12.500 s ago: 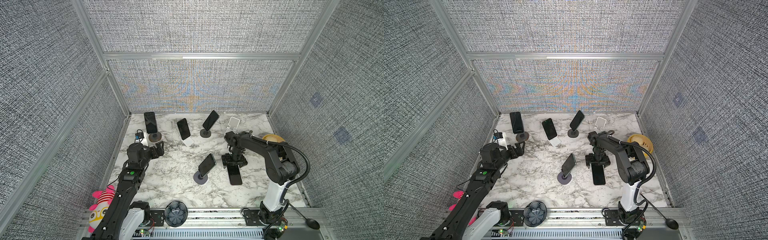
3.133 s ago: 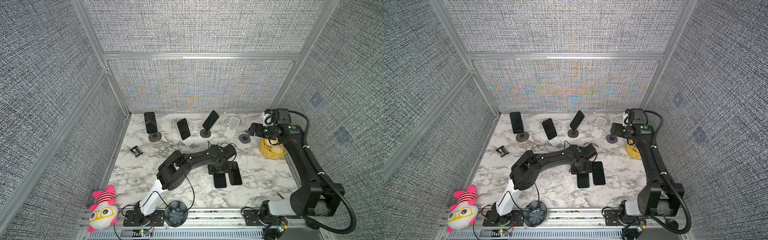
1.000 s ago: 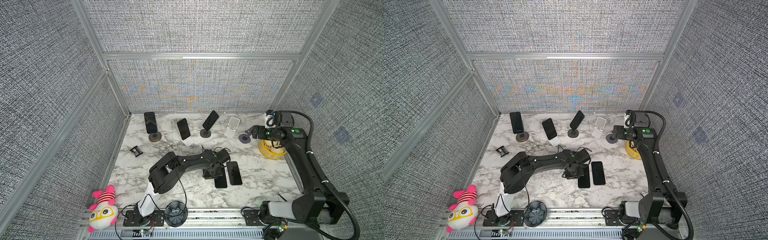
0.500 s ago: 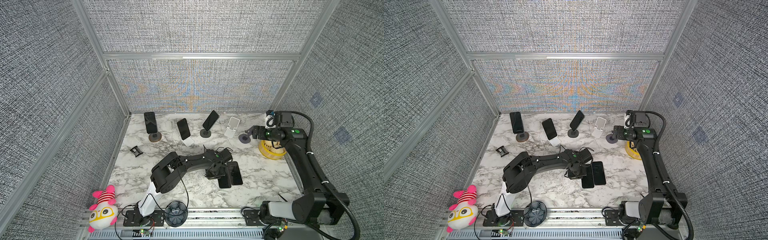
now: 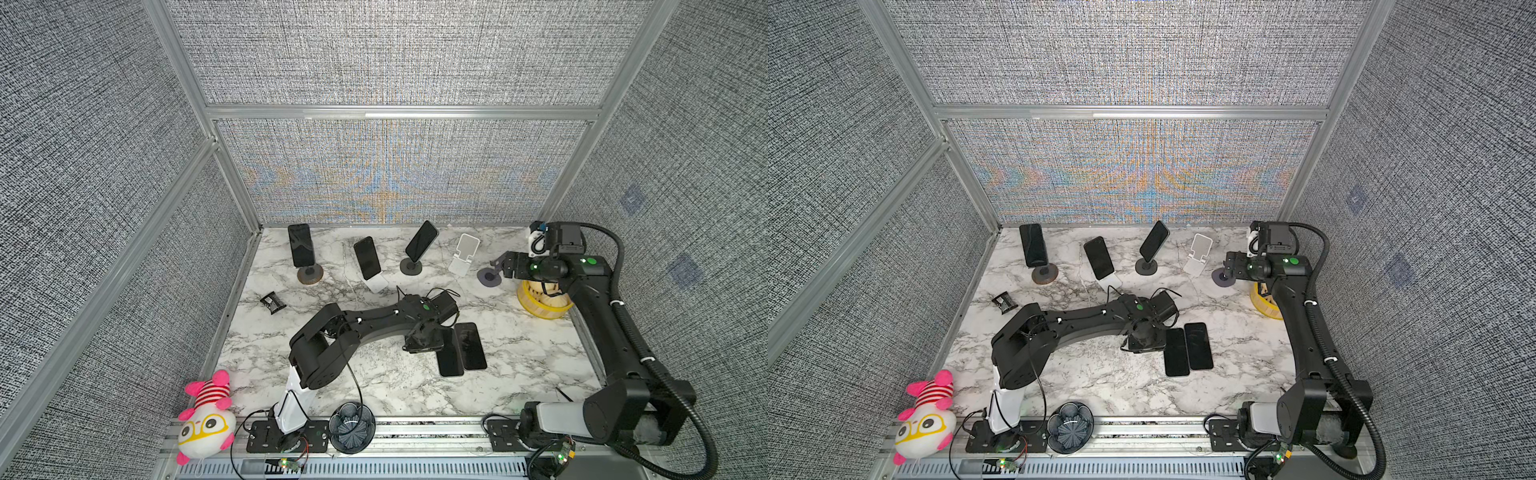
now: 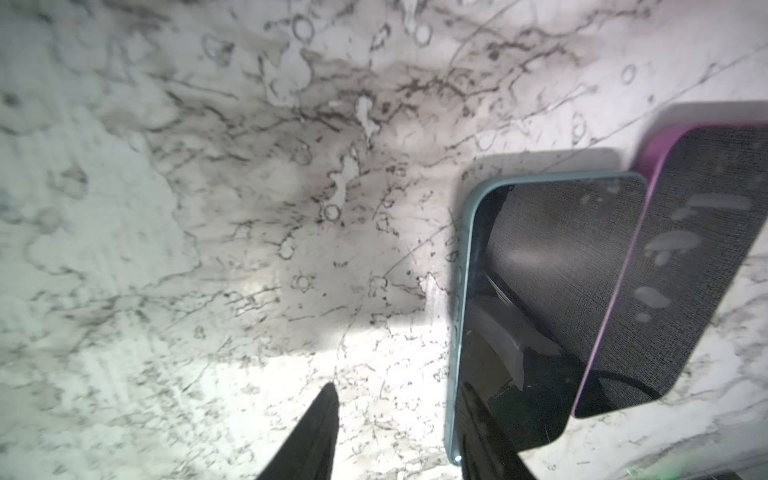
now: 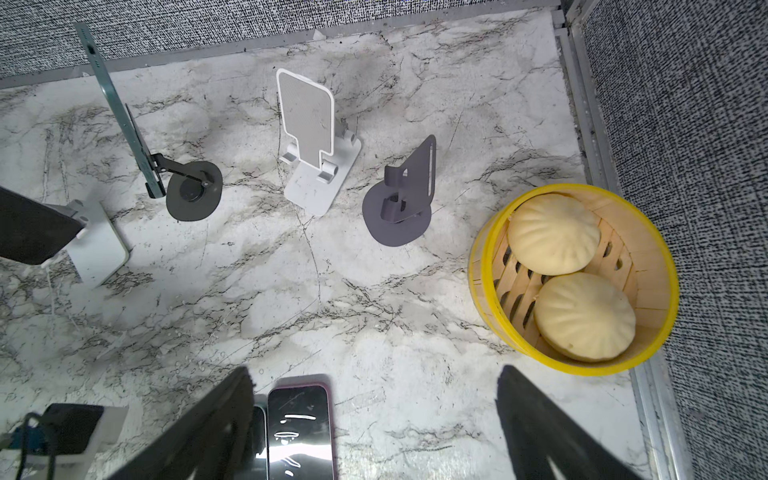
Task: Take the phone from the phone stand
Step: 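Open the left gripper and raise it off the teal-edged phone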
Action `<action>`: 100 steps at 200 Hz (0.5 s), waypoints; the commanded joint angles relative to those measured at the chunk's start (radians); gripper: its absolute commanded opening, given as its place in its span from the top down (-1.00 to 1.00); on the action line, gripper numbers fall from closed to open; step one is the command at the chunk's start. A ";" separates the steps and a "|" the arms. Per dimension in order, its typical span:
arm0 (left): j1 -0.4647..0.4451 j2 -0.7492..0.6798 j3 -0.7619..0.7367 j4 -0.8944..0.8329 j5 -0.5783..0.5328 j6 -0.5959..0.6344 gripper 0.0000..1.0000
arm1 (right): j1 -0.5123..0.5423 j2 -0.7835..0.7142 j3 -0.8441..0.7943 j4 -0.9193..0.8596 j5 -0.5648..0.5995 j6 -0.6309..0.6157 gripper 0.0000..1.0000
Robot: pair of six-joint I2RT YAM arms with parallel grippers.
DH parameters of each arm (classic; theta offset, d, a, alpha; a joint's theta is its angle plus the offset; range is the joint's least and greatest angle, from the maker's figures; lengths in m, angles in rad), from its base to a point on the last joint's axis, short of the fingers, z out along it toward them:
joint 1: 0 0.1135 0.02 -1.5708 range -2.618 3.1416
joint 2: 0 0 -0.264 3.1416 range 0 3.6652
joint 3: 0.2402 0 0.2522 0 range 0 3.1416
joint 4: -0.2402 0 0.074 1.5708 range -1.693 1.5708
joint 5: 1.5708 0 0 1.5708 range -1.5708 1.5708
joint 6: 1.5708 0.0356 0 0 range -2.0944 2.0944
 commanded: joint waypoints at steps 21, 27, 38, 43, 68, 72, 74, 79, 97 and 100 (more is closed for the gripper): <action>0.042 -0.108 -0.021 0.051 -0.031 0.192 -0.07 | 0.002 -0.009 -0.010 -0.010 -0.070 0.013 -0.84; 0.050 -0.125 -0.025 0.065 -0.024 0.222 -0.07 | 0.001 -0.011 -0.015 -0.007 -0.085 0.018 -0.85; 0.069 -0.154 -0.030 0.084 -0.016 0.276 -0.08 | 0.002 -0.014 -0.026 -0.003 -0.111 0.025 -0.84; 0.078 -0.167 -0.030 0.092 -0.015 0.301 -0.09 | 0.001 -0.015 -0.031 -0.001 -0.123 0.028 -0.84; 0.121 -0.234 -0.026 0.104 -0.072 0.402 -0.20 | 0.008 -0.027 -0.067 0.008 -0.160 0.051 -0.84; 0.128 -0.249 -0.027 0.108 -0.081 0.418 -0.22 | 0.012 -0.029 -0.074 0.009 -0.162 0.059 -0.84; 0.131 -0.255 -0.028 0.112 -0.085 0.425 -0.23 | 0.015 -0.031 -0.078 0.011 -0.163 0.061 -0.84; 0.140 -0.272 -0.031 0.122 -0.101 0.440 -0.23 | 0.024 -0.036 -0.091 0.020 -0.168 0.063 -0.85; 0.171 -0.323 -0.037 0.157 -0.126 0.509 -0.28 | 0.056 -0.045 -0.138 0.046 -0.185 0.083 -0.85; 0.176 -0.332 -0.037 0.163 -0.127 0.520 -0.28 | 0.060 -0.045 -0.145 0.051 -0.191 0.087 -0.85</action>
